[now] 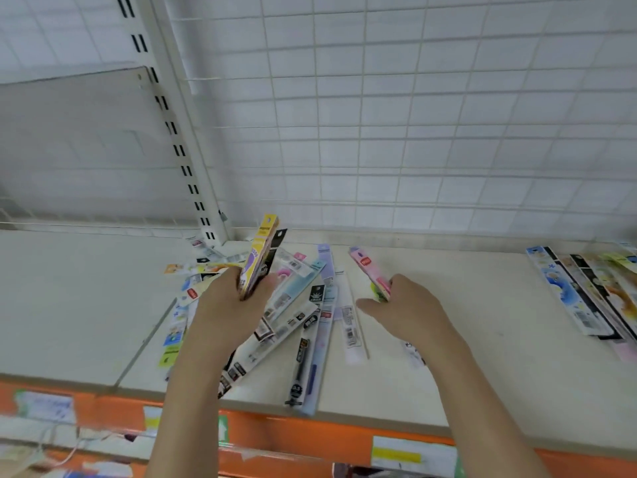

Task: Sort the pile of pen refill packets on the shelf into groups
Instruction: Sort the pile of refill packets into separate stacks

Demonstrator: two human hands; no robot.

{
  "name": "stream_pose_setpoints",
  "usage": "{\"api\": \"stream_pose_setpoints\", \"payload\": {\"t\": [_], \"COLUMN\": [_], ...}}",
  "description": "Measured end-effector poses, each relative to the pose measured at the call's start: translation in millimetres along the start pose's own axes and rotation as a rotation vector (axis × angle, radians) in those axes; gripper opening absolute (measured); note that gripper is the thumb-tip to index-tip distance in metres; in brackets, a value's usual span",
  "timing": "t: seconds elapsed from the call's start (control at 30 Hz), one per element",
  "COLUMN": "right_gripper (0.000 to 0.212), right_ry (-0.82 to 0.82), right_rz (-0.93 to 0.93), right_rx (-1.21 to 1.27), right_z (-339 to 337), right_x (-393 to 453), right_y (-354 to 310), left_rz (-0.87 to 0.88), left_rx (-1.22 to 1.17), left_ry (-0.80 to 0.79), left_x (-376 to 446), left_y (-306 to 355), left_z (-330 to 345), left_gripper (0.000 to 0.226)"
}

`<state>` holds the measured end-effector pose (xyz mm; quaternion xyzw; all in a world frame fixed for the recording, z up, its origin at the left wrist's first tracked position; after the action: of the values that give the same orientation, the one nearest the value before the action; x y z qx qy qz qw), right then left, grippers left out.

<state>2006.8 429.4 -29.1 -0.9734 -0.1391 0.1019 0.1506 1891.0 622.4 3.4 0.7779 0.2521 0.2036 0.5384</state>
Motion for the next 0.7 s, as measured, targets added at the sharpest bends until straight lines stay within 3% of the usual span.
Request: {"api": "stream_pose_setpoints", "payload": {"t": [0.1,0.2,0.5,0.7], "right_gripper": [0.046,0.04,0.027,0.017], "right_ry": [-0.076,-0.093,-0.145,-0.036], "right_rz": [-0.021,0.014,0.092,0.144], "right_rx": [-0.015,-0.024,-0.031,0.016], "right_z": [14,22,9,-4], "right_x": [-2,-6,-7,-6], "right_y": [-18,-31,-20,-1], "left_rz": [-0.029,-0.052,-0.114,-0.094], "left_rx": [0.071,0.119,0.253,0.252], "left_ry": [-0.024,-0.044,-0.188,-0.146], "left_x": [3,9,21,26], "left_y": [-7,-14,-31,-39], "left_z": [-17,-29,-26,-20], "left_gripper": [0.047,0.036,0.034,0.032]}}
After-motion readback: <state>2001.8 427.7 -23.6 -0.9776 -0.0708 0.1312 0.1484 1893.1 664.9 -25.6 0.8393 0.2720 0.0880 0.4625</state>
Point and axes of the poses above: each hand's wrist, its own x-axis towards the middle knuckle, its own z-axis out of the palm, y = z × x, the point moved 2 cm from there along x, towards the middle knuckle, and after that the axes turned 14 degrees about -x, right-handed, at the moved point
